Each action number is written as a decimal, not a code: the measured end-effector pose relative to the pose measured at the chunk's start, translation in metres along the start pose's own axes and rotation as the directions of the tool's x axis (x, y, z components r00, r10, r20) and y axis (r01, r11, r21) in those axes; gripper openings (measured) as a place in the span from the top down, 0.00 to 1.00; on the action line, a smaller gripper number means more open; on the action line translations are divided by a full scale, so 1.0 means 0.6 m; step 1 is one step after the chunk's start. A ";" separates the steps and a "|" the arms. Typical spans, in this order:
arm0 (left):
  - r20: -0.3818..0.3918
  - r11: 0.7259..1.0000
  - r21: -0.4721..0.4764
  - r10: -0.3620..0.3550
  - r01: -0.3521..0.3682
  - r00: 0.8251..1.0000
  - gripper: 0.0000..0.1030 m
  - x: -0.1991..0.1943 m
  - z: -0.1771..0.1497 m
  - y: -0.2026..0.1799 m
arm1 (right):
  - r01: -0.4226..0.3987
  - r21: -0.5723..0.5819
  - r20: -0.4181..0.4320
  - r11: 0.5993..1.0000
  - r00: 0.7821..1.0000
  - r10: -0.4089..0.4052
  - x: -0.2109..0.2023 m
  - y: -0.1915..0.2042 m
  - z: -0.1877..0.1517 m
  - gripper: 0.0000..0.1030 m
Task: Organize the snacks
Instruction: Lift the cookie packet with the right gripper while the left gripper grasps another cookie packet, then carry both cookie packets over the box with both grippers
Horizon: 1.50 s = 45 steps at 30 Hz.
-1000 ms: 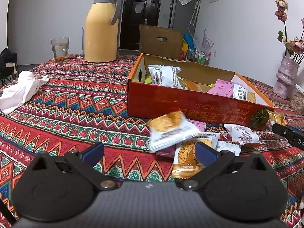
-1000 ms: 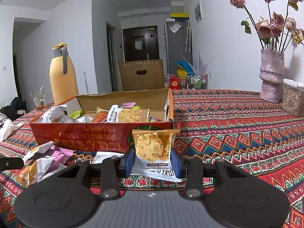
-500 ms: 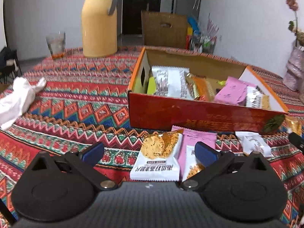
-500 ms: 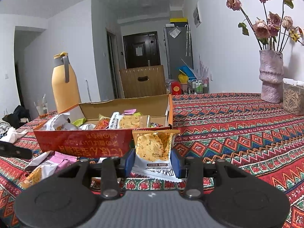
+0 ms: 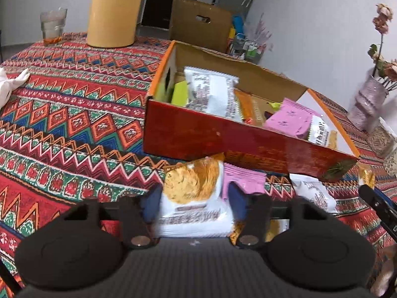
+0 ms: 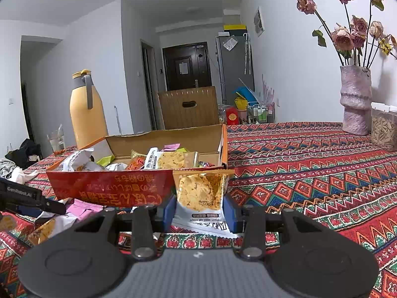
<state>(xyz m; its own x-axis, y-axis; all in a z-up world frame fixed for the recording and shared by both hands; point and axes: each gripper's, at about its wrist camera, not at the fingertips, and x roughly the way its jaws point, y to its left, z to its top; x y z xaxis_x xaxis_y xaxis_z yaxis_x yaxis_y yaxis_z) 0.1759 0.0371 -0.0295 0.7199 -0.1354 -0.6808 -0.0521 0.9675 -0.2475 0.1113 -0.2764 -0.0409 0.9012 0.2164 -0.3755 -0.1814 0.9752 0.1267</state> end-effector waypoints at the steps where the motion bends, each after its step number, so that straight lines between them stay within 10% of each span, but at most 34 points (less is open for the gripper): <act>1: 0.005 1.000 0.007 0.007 -0.007 1.000 0.53 -0.001 -0.001 -0.002 | 0.000 0.001 -0.001 1.000 1.000 0.000 0.000 0.000 0.000 0.61; 45: 0.282 0.973 0.141 0.139 -0.184 0.949 0.63 -0.147 -0.042 -0.090 | 0.009 0.033 0.063 0.999 0.998 -0.011 -0.017 -0.007 -0.002 0.61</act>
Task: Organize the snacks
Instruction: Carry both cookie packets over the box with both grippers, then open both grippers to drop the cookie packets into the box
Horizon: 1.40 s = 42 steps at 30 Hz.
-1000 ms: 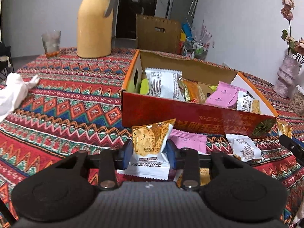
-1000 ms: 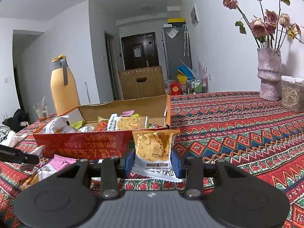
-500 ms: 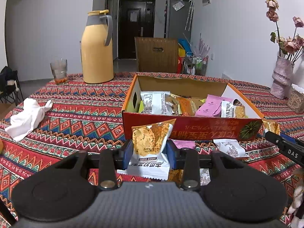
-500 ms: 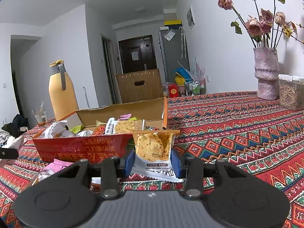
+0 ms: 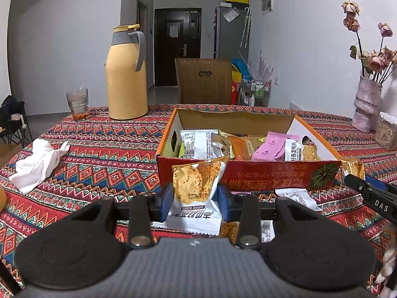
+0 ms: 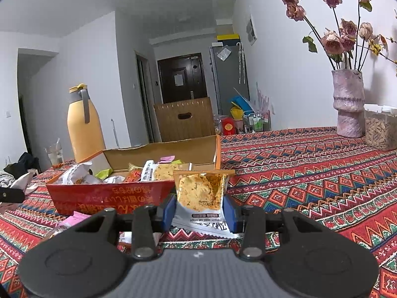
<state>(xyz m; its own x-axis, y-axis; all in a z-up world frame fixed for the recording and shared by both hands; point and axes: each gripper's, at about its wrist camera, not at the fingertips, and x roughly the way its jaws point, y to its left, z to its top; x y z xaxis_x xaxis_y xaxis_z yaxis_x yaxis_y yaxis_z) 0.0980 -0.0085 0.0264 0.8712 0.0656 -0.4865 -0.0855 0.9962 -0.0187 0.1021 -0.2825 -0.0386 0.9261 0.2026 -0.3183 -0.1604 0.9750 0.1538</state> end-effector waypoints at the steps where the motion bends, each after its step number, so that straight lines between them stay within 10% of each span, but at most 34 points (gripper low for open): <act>1: 0.004 1.000 -0.002 -0.001 0.001 1.000 0.63 0.000 0.000 0.001 | -0.003 -0.003 0.003 1.000 1.000 0.003 -0.001 0.001 0.000 0.61; 21: 0.099 1.000 0.007 -0.022 0.021 0.995 0.62 -0.007 0.055 0.008 | -0.114 -0.053 0.066 0.992 0.991 0.117 -0.053 0.048 0.053 0.61; 42: 0.178 0.998 -0.048 -0.023 0.032 0.984 0.62 0.055 0.161 -0.020 | -0.134 -0.037 0.100 0.990 0.985 0.137 0.041 0.116 0.162 0.61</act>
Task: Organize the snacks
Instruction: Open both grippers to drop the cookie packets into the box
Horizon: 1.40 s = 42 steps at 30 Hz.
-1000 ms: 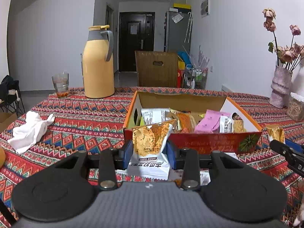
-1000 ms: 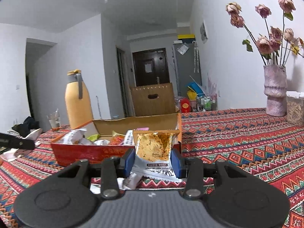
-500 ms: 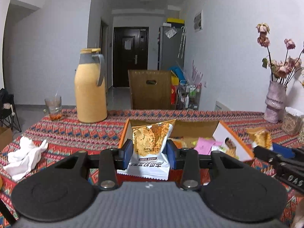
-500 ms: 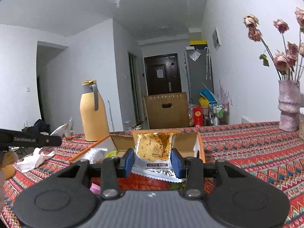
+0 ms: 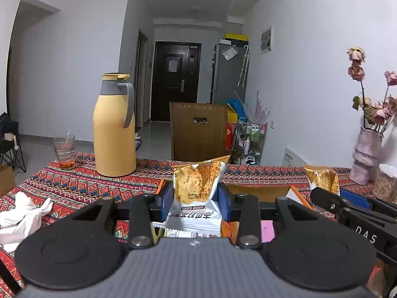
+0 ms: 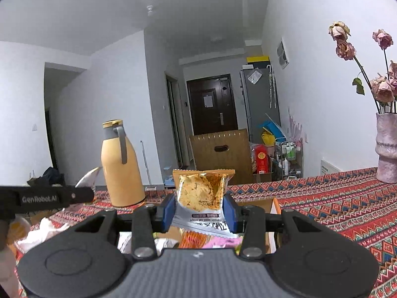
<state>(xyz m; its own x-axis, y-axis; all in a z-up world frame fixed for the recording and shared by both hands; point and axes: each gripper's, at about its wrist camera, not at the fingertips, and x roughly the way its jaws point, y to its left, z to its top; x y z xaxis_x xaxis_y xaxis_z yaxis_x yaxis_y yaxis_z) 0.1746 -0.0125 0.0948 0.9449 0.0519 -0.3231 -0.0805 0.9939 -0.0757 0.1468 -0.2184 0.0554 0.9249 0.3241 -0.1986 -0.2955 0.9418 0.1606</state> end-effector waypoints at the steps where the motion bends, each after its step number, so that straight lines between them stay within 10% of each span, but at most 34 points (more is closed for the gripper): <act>1: -0.001 1.000 -0.003 0.005 -0.005 1.000 0.62 0.008 0.003 0.000 | 0.002 0.003 0.001 1.000 1.000 -0.002 0.007 -0.001 0.004 0.61; 16: -0.075 0.996 -0.053 0.065 -0.069 0.995 0.62 0.125 -0.046 0.021 | 0.037 0.077 -0.047 0.996 0.998 -0.034 0.114 -0.039 -0.040 0.61; 37: -0.065 0.995 -0.078 0.063 -0.068 0.996 0.60 0.122 -0.060 0.034 | 0.082 0.017 -0.126 0.996 0.989 -0.079 0.132 -0.027 -0.067 0.59; 42: -0.047 0.994 -0.088 0.064 -0.068 0.997 0.43 0.116 -0.058 0.037 | 0.084 0.013 -0.132 0.996 0.988 -0.081 0.136 -0.024 -0.065 0.54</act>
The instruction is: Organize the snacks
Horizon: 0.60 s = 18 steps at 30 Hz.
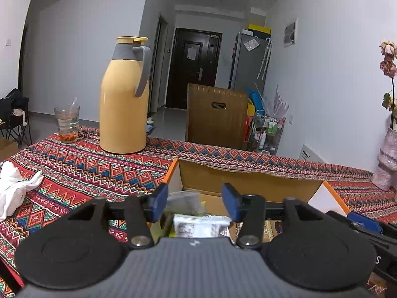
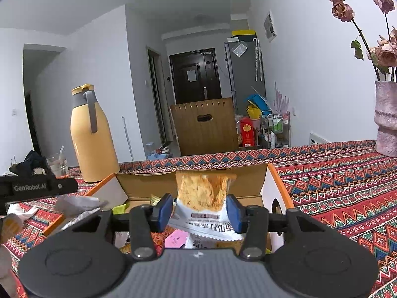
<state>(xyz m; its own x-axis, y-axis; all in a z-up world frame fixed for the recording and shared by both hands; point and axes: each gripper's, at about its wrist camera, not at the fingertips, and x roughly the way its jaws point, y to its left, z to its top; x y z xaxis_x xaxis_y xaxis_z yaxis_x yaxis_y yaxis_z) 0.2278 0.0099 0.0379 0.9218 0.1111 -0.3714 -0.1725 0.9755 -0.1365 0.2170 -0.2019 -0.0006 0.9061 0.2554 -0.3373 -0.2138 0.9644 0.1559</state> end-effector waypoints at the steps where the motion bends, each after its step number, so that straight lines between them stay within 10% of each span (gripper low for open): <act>1: 0.006 1.000 -0.008 0.007 -0.007 1.000 0.28 -0.002 0.000 0.001 | 0.003 0.001 0.001 1.000 1.000 -0.003 0.000 0.000 0.000 0.49; 6: 0.050 0.999 -0.037 0.028 -0.026 0.998 0.00 -0.016 0.003 0.007 | 0.026 0.018 0.008 0.999 1.000 -0.026 -0.003 -0.005 -0.002 0.03; 18: 0.023 0.998 -0.054 0.015 -0.014 1.000 0.00 -0.015 0.004 0.011 | 0.045 0.019 0.003 0.999 0.999 -0.045 -0.004 -0.005 -0.005 0.00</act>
<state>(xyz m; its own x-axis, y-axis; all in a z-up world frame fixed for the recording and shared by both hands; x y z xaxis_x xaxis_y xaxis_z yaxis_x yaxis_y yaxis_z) 0.2193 0.0157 0.0427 0.9267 0.1298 -0.3526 -0.2037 0.9621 -0.1813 0.2143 -0.2055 -0.0029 0.9160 0.2112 -0.3409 -0.1657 0.9734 0.1580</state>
